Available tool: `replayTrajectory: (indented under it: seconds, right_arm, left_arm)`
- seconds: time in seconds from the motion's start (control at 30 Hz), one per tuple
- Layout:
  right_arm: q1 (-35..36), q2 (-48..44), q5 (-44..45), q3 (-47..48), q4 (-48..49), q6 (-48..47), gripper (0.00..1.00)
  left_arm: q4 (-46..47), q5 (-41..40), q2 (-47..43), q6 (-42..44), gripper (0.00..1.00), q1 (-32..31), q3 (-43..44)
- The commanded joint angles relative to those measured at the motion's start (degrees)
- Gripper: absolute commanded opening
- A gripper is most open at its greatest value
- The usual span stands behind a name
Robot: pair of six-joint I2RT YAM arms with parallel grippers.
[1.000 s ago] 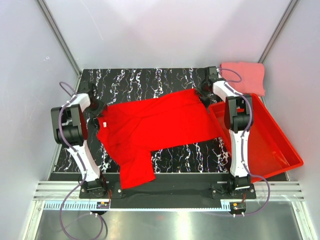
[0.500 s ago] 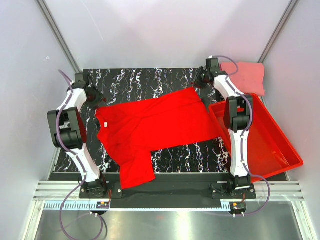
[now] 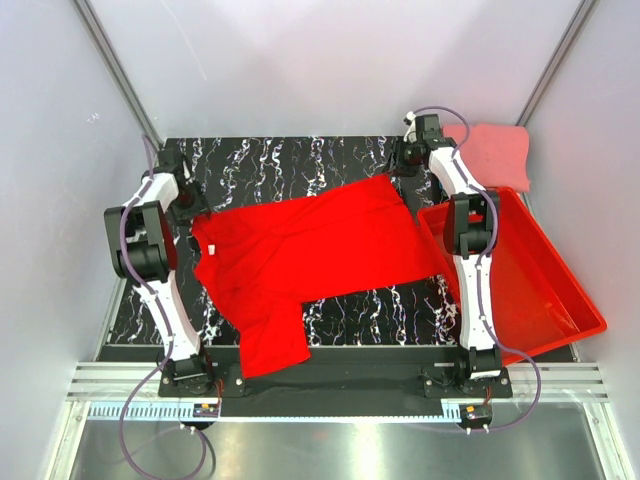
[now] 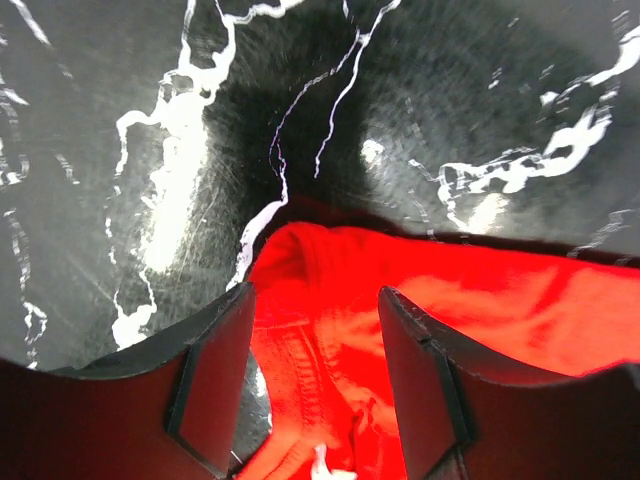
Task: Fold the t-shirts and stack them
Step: Fold the tshirt
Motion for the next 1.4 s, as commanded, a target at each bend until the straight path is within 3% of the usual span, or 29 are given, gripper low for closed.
replayTrajectory:
  seconds: [0.0,0.47,0.7,0.8,0.87,0.93,1.37]
  right_arm:
    - [-1.4,3.4,-1.1,6.4,-2.4,-2.4,0.47]
    - [-1.8,8.8,-13.5,9.6,2.0,0.1,0.44]
    - [-1.8,9.5,-10.2,10.6,0.2,0.6,0.42]
    - [-2.1,9.3,-8.5,10.1,0.7,1.6,0.28]
    - [-2.3,9.0,-5.9,9.6,1.0,3.2,0.02]
    - [-2.8,8.3,-4.9,8.8,2.4,4.9,0.00]
    - [-3.3,0.3,9.0,-5.0,13.8,13.9,0.00]
  left_arm:
    - [-1.0,-0.9,1.7,3.8,0.57,0.1,3.6]
    - [-0.8,-0.9,3.3,4.7,0.46,0.2,4.6]
    - [0.5,3.4,3.6,4.7,0.46,0.3,5.4]
    - [0.1,3.7,3.7,4.7,0.27,0.2,5.8]
    - [-0.3,3.0,3.9,4.5,0.11,0.2,6.5]
    - [-1.1,1.7,4.3,3.5,0.00,0.3,7.7]
    - [2.3,-1.8,6.4,-7.6,0.00,0.3,12.4]
